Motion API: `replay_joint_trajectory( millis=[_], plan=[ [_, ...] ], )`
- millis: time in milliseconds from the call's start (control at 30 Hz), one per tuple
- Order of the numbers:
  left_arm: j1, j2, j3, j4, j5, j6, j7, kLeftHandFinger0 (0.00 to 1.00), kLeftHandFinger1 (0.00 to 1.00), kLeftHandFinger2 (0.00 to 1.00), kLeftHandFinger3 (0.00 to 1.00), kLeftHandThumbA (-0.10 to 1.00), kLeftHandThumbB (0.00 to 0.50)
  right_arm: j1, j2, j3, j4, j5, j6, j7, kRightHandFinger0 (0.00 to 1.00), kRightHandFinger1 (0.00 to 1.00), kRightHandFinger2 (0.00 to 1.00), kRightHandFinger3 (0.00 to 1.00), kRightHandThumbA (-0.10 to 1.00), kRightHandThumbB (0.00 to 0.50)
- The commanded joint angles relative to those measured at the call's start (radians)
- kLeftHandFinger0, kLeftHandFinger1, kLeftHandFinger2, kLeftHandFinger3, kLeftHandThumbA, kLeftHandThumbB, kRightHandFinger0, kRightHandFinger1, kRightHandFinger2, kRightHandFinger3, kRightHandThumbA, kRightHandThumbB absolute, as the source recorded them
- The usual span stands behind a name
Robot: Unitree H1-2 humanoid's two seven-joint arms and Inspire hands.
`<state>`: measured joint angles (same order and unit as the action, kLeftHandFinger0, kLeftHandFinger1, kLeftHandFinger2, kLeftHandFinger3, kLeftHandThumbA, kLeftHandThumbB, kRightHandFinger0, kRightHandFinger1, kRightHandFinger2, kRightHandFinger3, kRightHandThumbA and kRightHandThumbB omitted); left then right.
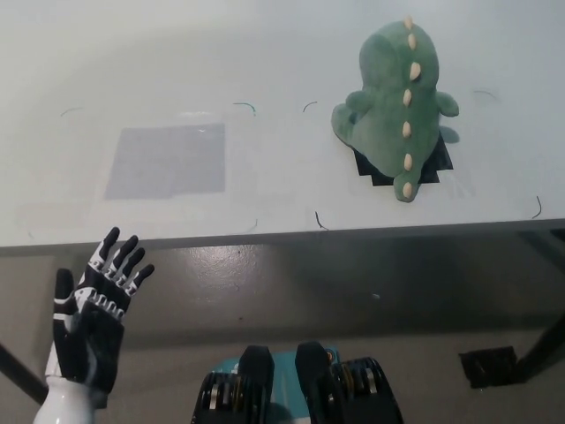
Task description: Use both hands to pick up a dinasour on the right side and move it to the left side
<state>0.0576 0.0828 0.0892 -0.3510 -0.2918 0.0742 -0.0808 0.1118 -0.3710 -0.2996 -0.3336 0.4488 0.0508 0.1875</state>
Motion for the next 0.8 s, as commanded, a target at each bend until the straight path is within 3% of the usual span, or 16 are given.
replay_joint_trajectory(
  millis=[0, 133, 300, 500, 533, 767],
  plan=[
    [-0.025, 0.013, 0.013, -0.060, -0.012, -0.027, -0.005, 1.00, 1.00, 1.00, 1.00, 1.00, 0.342, -0.036, -0.023, -0.007, -0.057, -0.019, -0.042, 0.010, 1.00, 1.00, 1.00, 1.00, 1.00, 0.321],
    [-0.053, 0.022, 0.022, -0.088, -0.008, -0.026, -0.004, 1.00, 1.00, 1.00, 1.00, 1.00, 0.325, -0.054, -0.026, -0.016, -0.078, -0.025, -0.052, 0.006, 1.00, 1.00, 1.00, 1.00, 1.00, 0.334],
    [-0.108, 0.029, 0.034, -0.131, -0.006, 0.020, 0.015, 1.00, 1.00, 1.00, 1.00, 1.00, 0.339, -0.106, -0.033, -0.019, -0.114, -0.014, -0.012, -0.009, 1.00, 1.00, 1.00, 1.00, 1.00, 0.357],
    [-0.268, 0.050, 0.042, -0.125, 0.005, 0.076, 0.033, 1.00, 1.00, 1.00, 1.00, 1.00, 0.349, -0.236, -0.062, -0.015, -0.133, 0.005, 0.045, -0.022, 1.00, 1.00, 1.00, 1.00, 1.00, 0.332],
    [-0.292, 0.051, 0.041, -0.114, 0.000, 0.083, 0.034, 1.00, 1.00, 1.00, 1.00, 1.00, 0.318, -0.255, -0.062, -0.014, -0.134, -0.002, 0.054, -0.029, 1.00, 1.00, 1.00, 1.00, 1.00, 0.331],
    [-0.493, 0.048, 0.036, 0.003, 0.010, 0.097, 0.034, 1.00, 1.00, 1.00, 1.00, 1.00, 0.348, -0.394, -0.073, -0.018, -0.146, -0.031, 0.146, -0.079, 1.00, 1.00, 1.00, 1.00, 1.00, 0.287]
  ],
)
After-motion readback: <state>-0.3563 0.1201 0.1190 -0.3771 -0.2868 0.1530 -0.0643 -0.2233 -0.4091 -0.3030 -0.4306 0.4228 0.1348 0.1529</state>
